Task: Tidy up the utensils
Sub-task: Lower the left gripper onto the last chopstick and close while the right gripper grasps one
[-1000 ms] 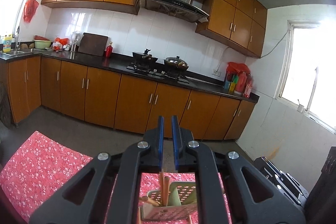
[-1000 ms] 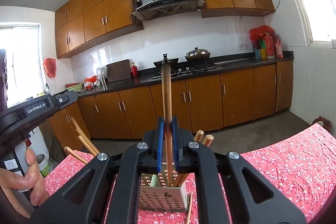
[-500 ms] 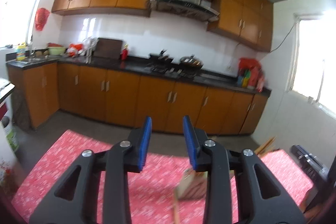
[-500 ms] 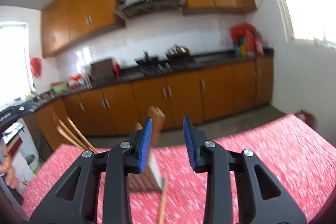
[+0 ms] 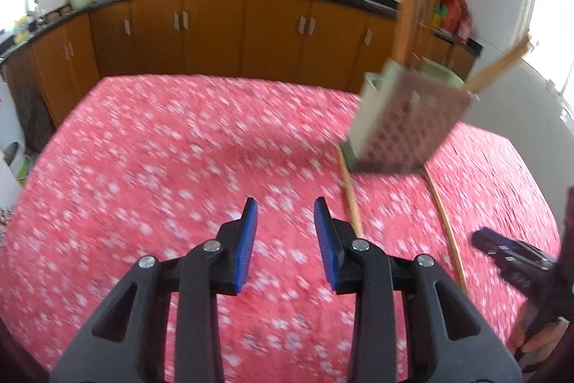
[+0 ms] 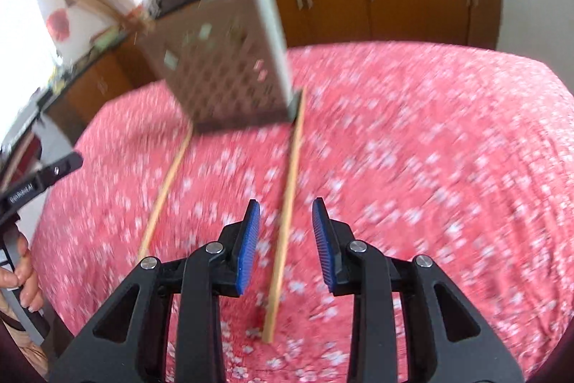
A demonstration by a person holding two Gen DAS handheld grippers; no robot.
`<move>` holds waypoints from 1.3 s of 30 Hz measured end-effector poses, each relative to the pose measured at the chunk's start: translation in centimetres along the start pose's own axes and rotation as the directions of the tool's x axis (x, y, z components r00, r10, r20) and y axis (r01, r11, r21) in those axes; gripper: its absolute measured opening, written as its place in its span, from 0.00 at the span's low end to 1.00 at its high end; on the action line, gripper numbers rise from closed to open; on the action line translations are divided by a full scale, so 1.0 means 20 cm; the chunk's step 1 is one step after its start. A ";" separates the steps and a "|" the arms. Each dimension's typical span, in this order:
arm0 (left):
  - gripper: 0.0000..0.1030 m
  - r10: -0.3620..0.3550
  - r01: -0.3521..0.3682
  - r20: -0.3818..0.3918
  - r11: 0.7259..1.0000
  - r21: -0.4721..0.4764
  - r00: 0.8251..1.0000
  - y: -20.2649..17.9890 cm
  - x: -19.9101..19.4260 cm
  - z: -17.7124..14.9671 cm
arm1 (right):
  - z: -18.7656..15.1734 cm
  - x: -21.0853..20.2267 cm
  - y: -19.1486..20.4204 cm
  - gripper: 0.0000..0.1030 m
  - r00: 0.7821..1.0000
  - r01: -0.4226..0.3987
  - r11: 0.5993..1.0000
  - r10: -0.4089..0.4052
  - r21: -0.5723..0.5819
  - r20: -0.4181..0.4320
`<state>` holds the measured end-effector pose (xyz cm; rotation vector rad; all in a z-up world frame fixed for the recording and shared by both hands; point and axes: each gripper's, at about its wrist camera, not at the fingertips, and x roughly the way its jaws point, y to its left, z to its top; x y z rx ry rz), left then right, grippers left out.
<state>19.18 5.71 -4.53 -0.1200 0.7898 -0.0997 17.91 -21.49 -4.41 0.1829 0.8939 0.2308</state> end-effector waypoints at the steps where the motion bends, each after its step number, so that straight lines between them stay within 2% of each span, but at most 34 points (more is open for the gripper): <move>1: 0.33 -0.016 0.016 -0.005 1.000 0.008 1.000 -0.02 0.00 -0.03 | -0.01 0.01 0.00 0.27 1.000 -0.001 1.000 0.001 -0.004 -0.012; 4: 0.33 -0.053 0.054 -0.023 0.998 0.033 0.998 -0.07 0.01 -0.10 | -0.04 0.06 0.03 0.25 0.999 0.008 1.000 -0.008 -0.010 -0.034; 6: 0.33 -0.068 0.070 -0.038 0.997 0.042 0.997 -0.13 0.03 -0.11 | -0.07 0.08 0.03 0.15 0.999 0.021 1.000 -0.021 -0.014 -0.044; 8: 0.33 -0.084 0.086 -0.053 0.995 0.042 0.995 -0.17 0.05 -0.11 | -0.09 0.09 0.03 0.08 0.999 0.040 0.999 -0.041 -0.022 -0.034; 18: 0.31 -0.109 0.119 -0.122 0.990 0.075 0.987 -0.30 0.16 -0.19 | -0.01 0.06 -0.24 0.07 0.991 0.133 0.985 -0.133 0.108 -0.011; 23: 0.09 -0.048 0.067 -0.168 0.992 0.109 0.985 -0.36 0.26 -0.24 | -0.01 0.04 -0.29 0.07 0.990 0.137 0.984 -0.137 0.117 -0.008; 28: 0.08 0.008 0.005 -0.139 0.995 0.097 0.990 -0.30 0.30 -0.20 | 0.01 0.05 -0.27 0.07 0.991 0.134 0.987 -0.135 0.086 0.001; 33: 0.08 0.057 -0.052 -0.116 0.998 0.039 0.992 -0.14 0.37 -0.10 | 0.03 0.08 -0.22 0.07 0.991 0.135 0.988 -0.136 0.068 0.007; 39: 0.11 0.045 -0.044 -0.118 0.999 0.009 0.992 -0.04 0.43 -0.01 | 0.08 0.12 -0.20 0.07 0.984 0.173 0.984 -0.174 0.035 0.023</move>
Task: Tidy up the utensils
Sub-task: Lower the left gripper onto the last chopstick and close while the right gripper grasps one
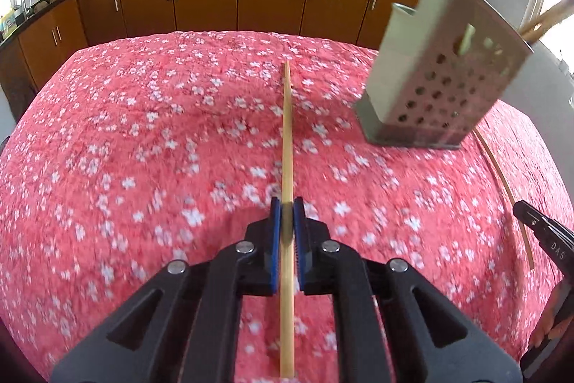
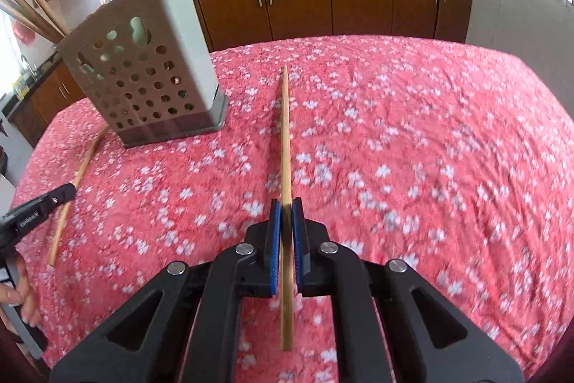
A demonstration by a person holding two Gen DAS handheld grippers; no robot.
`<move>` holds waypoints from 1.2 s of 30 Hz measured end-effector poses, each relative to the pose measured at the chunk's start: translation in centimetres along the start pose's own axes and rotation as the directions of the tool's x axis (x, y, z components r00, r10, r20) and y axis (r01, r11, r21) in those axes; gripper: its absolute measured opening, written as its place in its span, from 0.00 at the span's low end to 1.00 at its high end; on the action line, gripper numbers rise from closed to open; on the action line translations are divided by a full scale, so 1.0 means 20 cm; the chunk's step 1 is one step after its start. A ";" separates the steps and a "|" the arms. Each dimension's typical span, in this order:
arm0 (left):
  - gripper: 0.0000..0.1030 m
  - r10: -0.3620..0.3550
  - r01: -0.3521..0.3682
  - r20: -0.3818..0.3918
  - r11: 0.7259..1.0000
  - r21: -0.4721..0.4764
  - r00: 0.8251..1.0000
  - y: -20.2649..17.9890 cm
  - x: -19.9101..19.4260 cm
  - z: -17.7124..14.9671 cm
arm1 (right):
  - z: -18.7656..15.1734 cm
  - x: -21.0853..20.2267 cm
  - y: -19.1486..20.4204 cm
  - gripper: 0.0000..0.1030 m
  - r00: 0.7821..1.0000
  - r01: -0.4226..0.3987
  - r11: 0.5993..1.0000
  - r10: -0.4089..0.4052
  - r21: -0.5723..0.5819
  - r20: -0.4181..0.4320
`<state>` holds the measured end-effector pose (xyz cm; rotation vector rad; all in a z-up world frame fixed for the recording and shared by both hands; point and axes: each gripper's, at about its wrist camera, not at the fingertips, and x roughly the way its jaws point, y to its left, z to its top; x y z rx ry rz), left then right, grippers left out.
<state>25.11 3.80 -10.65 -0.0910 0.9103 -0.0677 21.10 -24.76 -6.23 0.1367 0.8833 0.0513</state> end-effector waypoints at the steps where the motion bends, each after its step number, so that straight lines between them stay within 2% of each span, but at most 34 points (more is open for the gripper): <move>1: 0.15 -0.004 0.004 -0.003 1.000 -0.002 1.000 0.01 0.00 0.01 | 0.02 0.01 0.00 0.07 1.000 0.008 1.000 -0.008 -0.005 -0.002; 2: 0.22 -0.003 0.003 -0.004 1.000 -0.002 1.000 0.01 0.00 0.02 | 0.04 0.03 0.00 0.07 1.000 0.013 1.000 -0.013 -0.010 -0.006; 4: 0.25 0.000 0.000 -0.004 1.000 0.002 1.000 0.03 0.00 0.01 | 0.06 0.04 0.00 0.08 1.000 0.023 1.000 -0.023 -0.014 -0.008; 14: 0.25 0.010 -0.011 0.017 0.995 0.102 1.000 0.00 -0.03 -0.08 | 0.05 0.12 -0.02 0.08 1.000 0.024 0.999 -0.024 -0.024 -0.006; 20: 0.25 -0.002 0.000 0.019 0.997 0.073 1.000 0.04 -0.06 -0.09 | 0.03 0.10 -0.03 0.08 1.000 0.016 1.000 -0.016 -0.016 -0.005; 36: 0.27 0.012 -0.013 0.014 0.996 0.093 1.000 -0.02 -0.03 -0.06 | 0.03 0.10 -0.03 0.09 1.000 0.011 1.000 -0.011 -0.009 -0.005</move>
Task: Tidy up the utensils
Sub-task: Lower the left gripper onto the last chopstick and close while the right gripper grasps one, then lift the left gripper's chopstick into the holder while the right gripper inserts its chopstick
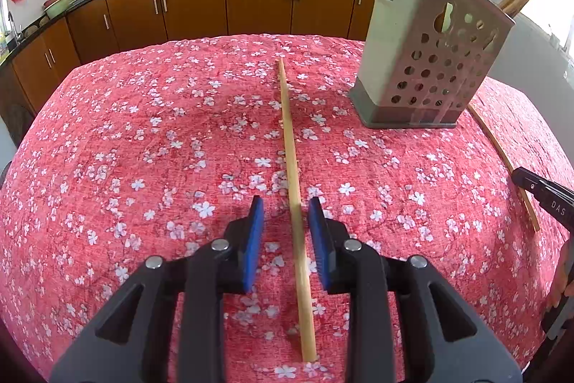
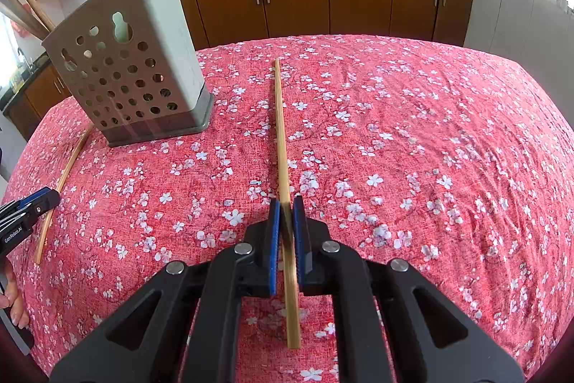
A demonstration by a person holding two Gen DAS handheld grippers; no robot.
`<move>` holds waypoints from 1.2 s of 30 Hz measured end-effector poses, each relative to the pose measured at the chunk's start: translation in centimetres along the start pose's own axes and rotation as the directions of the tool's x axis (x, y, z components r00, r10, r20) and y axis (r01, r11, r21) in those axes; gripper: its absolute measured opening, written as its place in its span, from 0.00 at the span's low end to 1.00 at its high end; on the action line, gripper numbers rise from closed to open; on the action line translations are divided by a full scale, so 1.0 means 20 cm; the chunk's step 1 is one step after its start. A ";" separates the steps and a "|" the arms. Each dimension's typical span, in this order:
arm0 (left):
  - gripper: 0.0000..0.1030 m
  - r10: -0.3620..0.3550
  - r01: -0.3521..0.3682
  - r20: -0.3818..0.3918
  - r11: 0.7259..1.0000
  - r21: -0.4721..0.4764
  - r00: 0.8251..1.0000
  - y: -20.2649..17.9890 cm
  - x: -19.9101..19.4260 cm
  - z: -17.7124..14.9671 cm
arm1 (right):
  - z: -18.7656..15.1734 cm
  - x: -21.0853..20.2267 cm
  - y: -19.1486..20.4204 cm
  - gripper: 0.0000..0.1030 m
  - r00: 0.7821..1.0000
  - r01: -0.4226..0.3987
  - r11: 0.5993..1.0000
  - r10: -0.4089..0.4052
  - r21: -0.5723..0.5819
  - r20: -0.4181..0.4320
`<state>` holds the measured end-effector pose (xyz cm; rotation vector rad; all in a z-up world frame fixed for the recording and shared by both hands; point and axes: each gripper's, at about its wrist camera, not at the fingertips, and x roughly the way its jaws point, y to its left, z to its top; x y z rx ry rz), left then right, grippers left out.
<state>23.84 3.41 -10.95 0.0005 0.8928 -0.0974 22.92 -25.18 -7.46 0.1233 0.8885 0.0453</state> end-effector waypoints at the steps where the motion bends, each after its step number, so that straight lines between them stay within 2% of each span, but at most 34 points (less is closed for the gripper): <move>1: 0.27 0.000 0.000 0.000 1.000 0.001 1.000 0.00 0.00 0.00 | 0.00 0.00 0.00 0.09 1.000 0.000 1.000 0.000 0.000 0.000; 14: 0.27 -0.004 0.004 0.000 1.000 -0.004 1.000 -0.01 0.00 0.00 | 0.00 0.00 0.00 0.09 1.000 -0.002 1.000 0.002 0.001 0.001; 20: 0.26 0.026 -0.026 -0.004 0.999 0.033 1.000 -0.03 -0.02 -0.04 | -0.01 -0.01 0.01 0.08 1.000 0.002 1.000 -0.002 -0.013 0.000; 24: 0.20 0.027 -0.027 -0.003 0.999 0.028 1.000 -0.02 -0.05 -0.07 | -0.01 -0.02 0.01 0.08 1.000 -0.006 1.000 0.006 -0.006 0.000; 28: 0.08 0.022 -0.022 -0.003 0.999 0.024 1.000 -0.01 -0.06 -0.08 | -0.02 -0.03 0.00 0.08 1.000 -0.012 1.000 0.012 0.003 0.002; 33: 0.08 0.009 -0.008 -0.018 0.999 0.032 1.000 0.00 -0.08 -0.08 | -0.02 -0.05 -0.01 0.07 1.000 -0.006 1.000 0.006 0.006 -0.001; 36: 0.08 0.005 -0.005 0.018 1.000 0.027 1.000 0.02 -0.14 -0.04 | 0.00 -0.12 -0.04 0.07 0.999 -0.015 1.000 0.014 0.018 0.047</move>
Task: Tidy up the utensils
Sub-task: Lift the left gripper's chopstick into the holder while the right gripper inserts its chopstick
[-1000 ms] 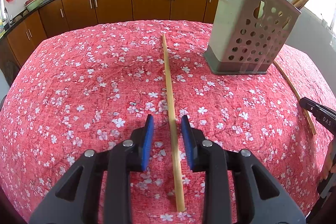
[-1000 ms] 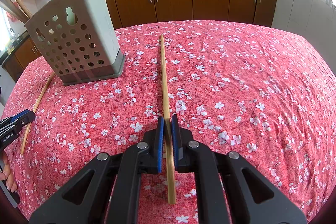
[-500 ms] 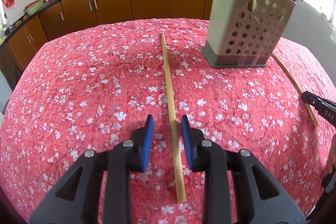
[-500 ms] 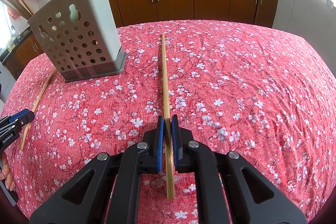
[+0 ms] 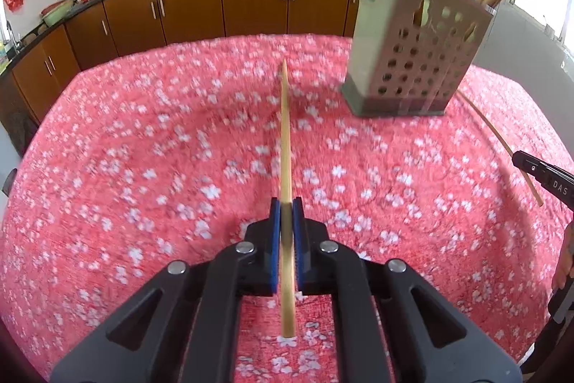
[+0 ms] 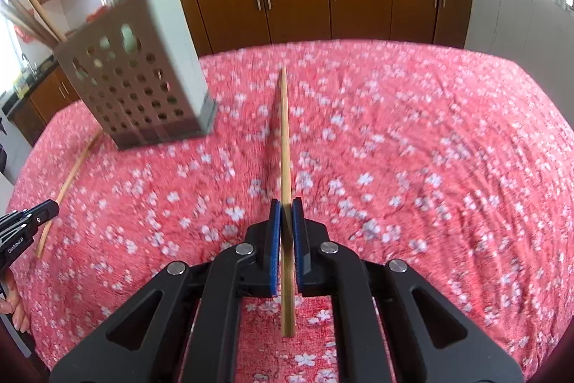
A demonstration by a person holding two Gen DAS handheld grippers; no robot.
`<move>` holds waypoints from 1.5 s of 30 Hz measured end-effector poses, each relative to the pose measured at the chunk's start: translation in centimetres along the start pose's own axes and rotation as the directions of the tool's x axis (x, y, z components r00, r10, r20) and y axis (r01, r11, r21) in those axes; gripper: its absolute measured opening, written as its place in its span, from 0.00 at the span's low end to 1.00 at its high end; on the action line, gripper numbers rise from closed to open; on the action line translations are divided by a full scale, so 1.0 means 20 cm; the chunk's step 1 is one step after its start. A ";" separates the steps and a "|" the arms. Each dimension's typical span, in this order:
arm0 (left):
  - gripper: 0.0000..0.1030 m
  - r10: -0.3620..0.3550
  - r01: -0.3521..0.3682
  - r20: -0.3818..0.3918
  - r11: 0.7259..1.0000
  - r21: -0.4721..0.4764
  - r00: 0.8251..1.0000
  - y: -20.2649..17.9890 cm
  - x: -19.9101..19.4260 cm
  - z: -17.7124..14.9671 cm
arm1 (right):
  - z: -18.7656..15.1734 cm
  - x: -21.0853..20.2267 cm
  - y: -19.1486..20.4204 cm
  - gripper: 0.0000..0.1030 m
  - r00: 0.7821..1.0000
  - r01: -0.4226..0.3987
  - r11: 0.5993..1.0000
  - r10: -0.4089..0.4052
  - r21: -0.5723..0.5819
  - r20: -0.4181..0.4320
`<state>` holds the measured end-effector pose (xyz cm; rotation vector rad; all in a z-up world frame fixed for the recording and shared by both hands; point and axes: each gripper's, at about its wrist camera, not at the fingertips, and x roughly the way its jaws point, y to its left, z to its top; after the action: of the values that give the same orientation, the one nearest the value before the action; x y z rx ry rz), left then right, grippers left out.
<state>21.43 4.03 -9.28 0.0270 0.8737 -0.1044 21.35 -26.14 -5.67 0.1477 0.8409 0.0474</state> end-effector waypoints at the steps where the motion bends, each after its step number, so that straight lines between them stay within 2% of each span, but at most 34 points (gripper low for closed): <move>1: 0.08 -0.002 0.002 0.012 1.000 -0.004 1.000 0.00 -0.02 0.01 | 0.01 -0.02 0.00 0.07 1.000 -0.001 1.000 0.001 0.001 0.014; 7: 0.08 -0.023 0.027 0.116 0.999 -0.037 0.993 0.05 -0.21 0.10 | 0.08 -0.21 0.01 0.07 0.992 -0.002 1.000 0.004 -0.016 0.122; 12: 0.08 -0.029 0.039 0.188 0.998 -0.052 0.982 0.05 -0.34 0.17 | 0.11 -0.29 0.02 0.07 0.986 -0.012 1.000 0.015 -0.014 0.163; 24: 0.08 -0.028 0.042 0.228 0.997 -0.057 0.973 0.03 -0.40 0.23 | 0.15 -0.32 0.02 0.07 0.982 -0.021 1.000 0.023 -0.010 0.188; 36: 0.08 -0.043 0.067 0.334 0.996 -0.060 0.942 0.04 -0.60 0.35 | 0.28 -0.55 0.03 0.07 0.939 -0.068 0.998 0.062 0.006 0.337; 45: 0.08 -0.051 0.073 0.397 0.997 -0.040 0.917 0.03 -0.74 0.42 | 0.36 -0.69 0.09 0.07 0.908 -0.120 0.993 0.116 -0.015 0.402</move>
<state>18.58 5.21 7.47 -0.0711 0.4709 -0.1401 17.58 -26.60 9.62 0.2101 0.4186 0.1224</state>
